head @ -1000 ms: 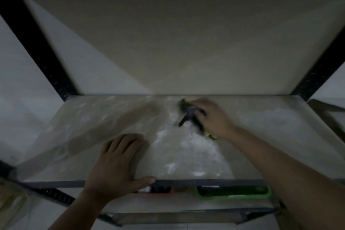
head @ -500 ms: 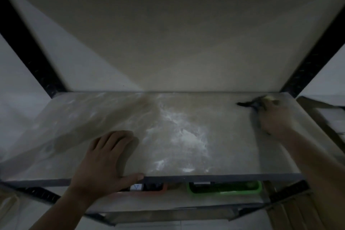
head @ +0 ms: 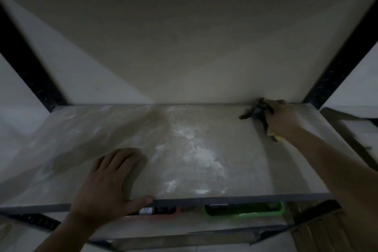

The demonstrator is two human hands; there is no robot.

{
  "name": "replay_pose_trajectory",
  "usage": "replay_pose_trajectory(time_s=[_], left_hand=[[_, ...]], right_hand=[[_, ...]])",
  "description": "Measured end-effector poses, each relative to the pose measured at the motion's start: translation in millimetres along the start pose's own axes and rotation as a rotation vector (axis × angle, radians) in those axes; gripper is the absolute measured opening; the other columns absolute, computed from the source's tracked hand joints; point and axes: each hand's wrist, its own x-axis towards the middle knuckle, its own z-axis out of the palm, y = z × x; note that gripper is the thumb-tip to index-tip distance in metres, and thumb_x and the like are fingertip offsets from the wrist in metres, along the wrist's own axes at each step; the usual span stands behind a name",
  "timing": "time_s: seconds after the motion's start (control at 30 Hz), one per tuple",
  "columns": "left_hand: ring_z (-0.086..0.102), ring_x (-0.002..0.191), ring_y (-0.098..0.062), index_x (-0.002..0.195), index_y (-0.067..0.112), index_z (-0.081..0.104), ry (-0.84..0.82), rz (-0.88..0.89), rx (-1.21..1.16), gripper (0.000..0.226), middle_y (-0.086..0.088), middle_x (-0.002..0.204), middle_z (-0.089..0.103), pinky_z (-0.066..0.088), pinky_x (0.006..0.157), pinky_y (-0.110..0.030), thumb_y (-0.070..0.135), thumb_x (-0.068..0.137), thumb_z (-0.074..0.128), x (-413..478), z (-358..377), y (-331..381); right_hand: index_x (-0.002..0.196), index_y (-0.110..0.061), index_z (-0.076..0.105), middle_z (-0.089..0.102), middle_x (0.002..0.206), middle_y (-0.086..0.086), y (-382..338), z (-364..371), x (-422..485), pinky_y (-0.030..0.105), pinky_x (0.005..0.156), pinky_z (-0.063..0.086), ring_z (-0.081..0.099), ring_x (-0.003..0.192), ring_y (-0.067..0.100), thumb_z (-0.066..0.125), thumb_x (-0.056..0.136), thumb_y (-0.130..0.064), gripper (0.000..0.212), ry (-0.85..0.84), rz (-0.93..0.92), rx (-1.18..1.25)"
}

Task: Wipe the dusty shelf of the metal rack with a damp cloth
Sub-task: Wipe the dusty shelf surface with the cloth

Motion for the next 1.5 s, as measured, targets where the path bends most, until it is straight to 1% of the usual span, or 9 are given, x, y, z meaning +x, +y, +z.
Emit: replay_pose_trajectory(time_s=[0.13,0.4,0.53,0.6,0.73,0.87,0.97,1.23,1.5], left_hand=[[0.053,0.129,-0.027,0.14,0.018,0.059,0.021,0.02,-0.001,0.097,-0.001,0.144,0.056,0.038,0.103,-0.04,0.091,0.077,0.05,2,0,-1],[0.052,0.13,-0.024,0.14,0.021,0.059,0.01,0.018,-0.002,0.095,0.003,0.145,0.054,0.039,0.102,-0.04,0.09,0.076,0.053,1,-2,0],[0.052,0.131,-0.025,0.141,0.02,0.059,0.02,0.005,-0.004,0.096,0.002,0.145,0.054,0.039,0.104,-0.041,0.091,0.077,0.051,0,0,0],[0.052,0.131,-0.025,0.142,0.019,0.058,0.007,-0.006,-0.002,0.098,0.001,0.146,0.054,0.042,0.105,-0.045,0.092,0.077,0.049,-1,0,0],[0.05,0.134,-0.026,0.144,0.018,0.056,0.0,-0.004,-0.007,0.099,-0.001,0.147,0.052,0.042,0.108,-0.048,0.092,0.079,0.047,-3,1,-1],[0.049,0.135,-0.028,0.144,0.017,0.055,-0.005,-0.004,-0.013,0.102,-0.002,0.148,0.051,0.041,0.11,-0.049,0.093,0.078,0.046,-3,2,-2],[0.048,0.136,-0.027,0.144,0.016,0.055,0.002,-0.007,-0.022,0.102,-0.002,0.148,0.051,0.041,0.111,-0.047,0.093,0.078,0.046,-2,1,-2],[0.047,0.137,-0.026,0.146,0.018,0.053,-0.007,-0.009,-0.011,0.101,0.0,0.15,0.049,0.04,0.111,-0.047,0.093,0.079,0.047,-1,1,0],[0.047,0.136,-0.024,0.145,0.02,0.053,0.015,0.0,-0.013,0.099,0.001,0.148,0.049,0.038,0.11,-0.044,0.093,0.078,0.048,-2,1,-1]], right_hand=[[0.125,-0.02,0.059,0.058,0.119,0.02,-3,19,11,0.041,0.083,0.05,0.058,0.098,0.041,0.044,0.096,-0.034,0.035,-0.018,0.064,-0.059],[0.122,-0.018,0.063,0.058,0.123,0.009,-139,60,-83,0.04,0.093,0.046,0.054,0.102,0.032,0.042,0.091,-0.028,0.039,-0.084,-0.546,0.102],[0.125,-0.014,0.062,0.063,0.119,0.013,-99,31,-65,0.032,0.095,0.042,0.059,0.107,0.031,0.041,0.087,-0.033,0.047,0.02,-0.418,0.212],[0.123,-0.016,0.062,0.062,0.12,0.016,-48,10,-55,0.038,0.09,0.048,0.059,0.104,0.036,0.04,0.087,-0.037,0.048,0.132,-0.312,-0.016],[0.103,0.003,0.068,0.06,0.11,0.035,34,-21,-79,0.052,0.061,0.051,0.056,0.078,0.047,0.071,0.07,-0.01,0.036,-0.074,-0.321,-0.58],[0.115,-0.005,0.062,0.059,0.106,0.025,15,-14,-115,0.041,0.064,0.05,0.053,0.083,0.041,0.07,0.08,-0.026,0.041,-0.19,-0.148,-0.302],[0.128,-0.012,0.054,0.051,0.116,0.018,-30,5,-145,0.038,0.074,0.048,0.055,0.091,0.036,0.055,0.091,-0.033,0.043,0.0,-0.026,-0.092],[0.142,-0.021,0.038,0.042,0.129,0.009,-164,42,-164,0.035,0.092,0.048,0.053,0.107,0.027,0.041,0.099,-0.037,0.046,-0.11,-0.274,0.028],[0.128,-0.031,0.058,0.052,0.12,-0.014,-94,-19,-155,0.02,0.095,0.04,0.051,0.112,0.006,0.052,0.094,-0.015,0.039,-0.263,-0.617,0.374]])
